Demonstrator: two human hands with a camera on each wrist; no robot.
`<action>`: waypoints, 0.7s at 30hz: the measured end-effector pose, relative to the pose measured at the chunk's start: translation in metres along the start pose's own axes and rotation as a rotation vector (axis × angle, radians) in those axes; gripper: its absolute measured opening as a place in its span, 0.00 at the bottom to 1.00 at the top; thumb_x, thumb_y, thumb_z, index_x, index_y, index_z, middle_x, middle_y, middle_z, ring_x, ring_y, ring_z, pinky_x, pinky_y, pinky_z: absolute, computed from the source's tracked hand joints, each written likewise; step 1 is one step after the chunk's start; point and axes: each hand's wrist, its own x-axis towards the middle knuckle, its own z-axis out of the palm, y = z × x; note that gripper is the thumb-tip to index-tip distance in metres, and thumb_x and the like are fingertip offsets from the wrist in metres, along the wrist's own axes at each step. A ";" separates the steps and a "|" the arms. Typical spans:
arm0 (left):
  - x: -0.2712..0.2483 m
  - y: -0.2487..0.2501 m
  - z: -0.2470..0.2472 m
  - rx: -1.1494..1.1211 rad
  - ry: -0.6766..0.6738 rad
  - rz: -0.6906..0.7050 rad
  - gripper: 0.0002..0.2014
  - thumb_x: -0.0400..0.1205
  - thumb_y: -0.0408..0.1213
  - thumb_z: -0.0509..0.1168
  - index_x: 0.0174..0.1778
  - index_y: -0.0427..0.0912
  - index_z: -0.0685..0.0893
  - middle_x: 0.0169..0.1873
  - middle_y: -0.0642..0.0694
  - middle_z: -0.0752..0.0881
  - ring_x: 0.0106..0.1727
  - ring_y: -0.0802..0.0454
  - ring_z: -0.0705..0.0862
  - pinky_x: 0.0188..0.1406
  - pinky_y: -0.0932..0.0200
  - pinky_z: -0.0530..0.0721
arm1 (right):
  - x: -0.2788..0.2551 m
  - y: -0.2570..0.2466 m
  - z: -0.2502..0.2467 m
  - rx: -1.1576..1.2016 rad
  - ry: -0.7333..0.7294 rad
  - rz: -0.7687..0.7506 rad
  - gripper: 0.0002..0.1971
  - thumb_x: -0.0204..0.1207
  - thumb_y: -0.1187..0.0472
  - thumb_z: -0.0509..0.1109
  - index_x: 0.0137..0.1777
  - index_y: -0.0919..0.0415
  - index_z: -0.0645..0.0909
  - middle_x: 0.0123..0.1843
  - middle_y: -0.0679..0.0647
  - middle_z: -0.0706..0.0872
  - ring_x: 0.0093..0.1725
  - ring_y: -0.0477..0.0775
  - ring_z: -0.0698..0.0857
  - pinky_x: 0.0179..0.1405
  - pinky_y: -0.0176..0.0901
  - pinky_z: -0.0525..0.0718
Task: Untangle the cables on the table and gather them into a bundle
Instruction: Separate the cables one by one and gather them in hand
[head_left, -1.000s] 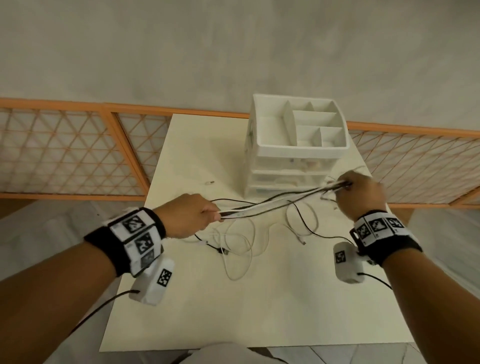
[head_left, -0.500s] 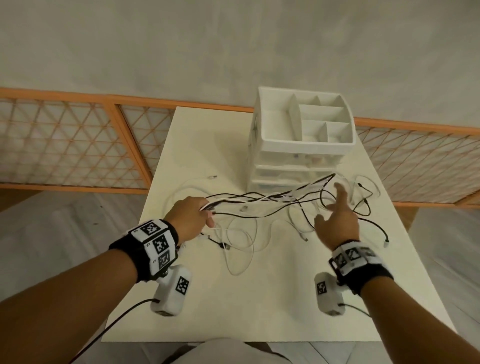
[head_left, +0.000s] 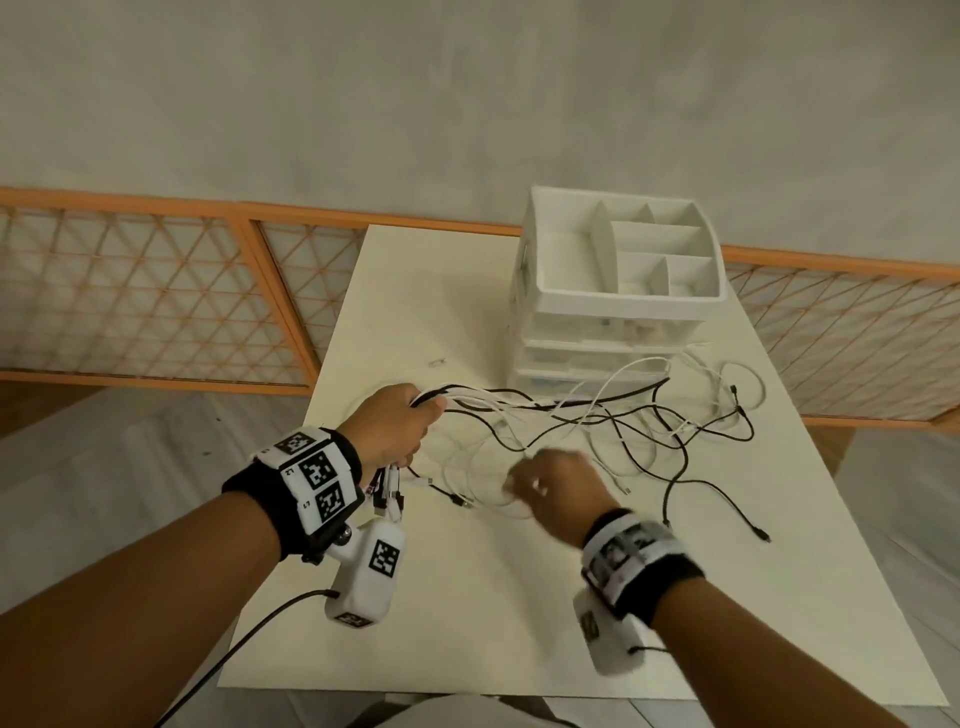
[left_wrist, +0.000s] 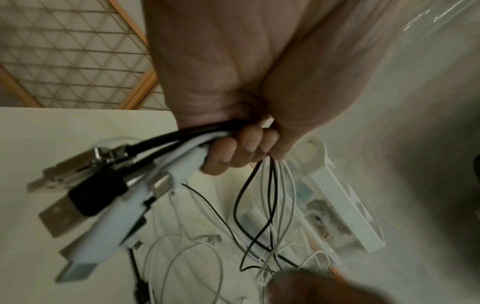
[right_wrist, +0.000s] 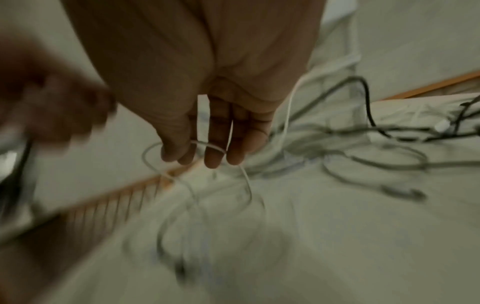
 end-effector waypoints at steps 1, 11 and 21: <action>-0.001 0.001 -0.001 -0.005 -0.008 0.000 0.14 0.89 0.42 0.60 0.40 0.40 0.73 0.28 0.46 0.70 0.26 0.51 0.66 0.22 0.60 0.66 | 0.004 -0.005 -0.025 0.132 0.147 -0.001 0.17 0.81 0.45 0.68 0.47 0.56 0.93 0.41 0.51 0.91 0.40 0.44 0.86 0.46 0.36 0.80; -0.002 0.010 0.006 -0.228 -0.018 -0.078 0.15 0.89 0.43 0.60 0.37 0.42 0.72 0.27 0.47 0.68 0.24 0.53 0.65 0.18 0.63 0.65 | -0.021 -0.033 -0.188 0.708 0.684 0.020 0.10 0.84 0.55 0.71 0.53 0.61 0.88 0.27 0.51 0.86 0.17 0.50 0.74 0.18 0.33 0.71; -0.023 0.080 0.021 -0.417 -0.083 0.147 0.08 0.90 0.41 0.59 0.48 0.43 0.79 0.52 0.40 0.90 0.45 0.49 0.84 0.22 0.60 0.70 | -0.034 -0.041 -0.139 0.659 0.403 -0.086 0.09 0.87 0.63 0.66 0.54 0.57 0.89 0.28 0.37 0.83 0.23 0.38 0.74 0.28 0.23 0.69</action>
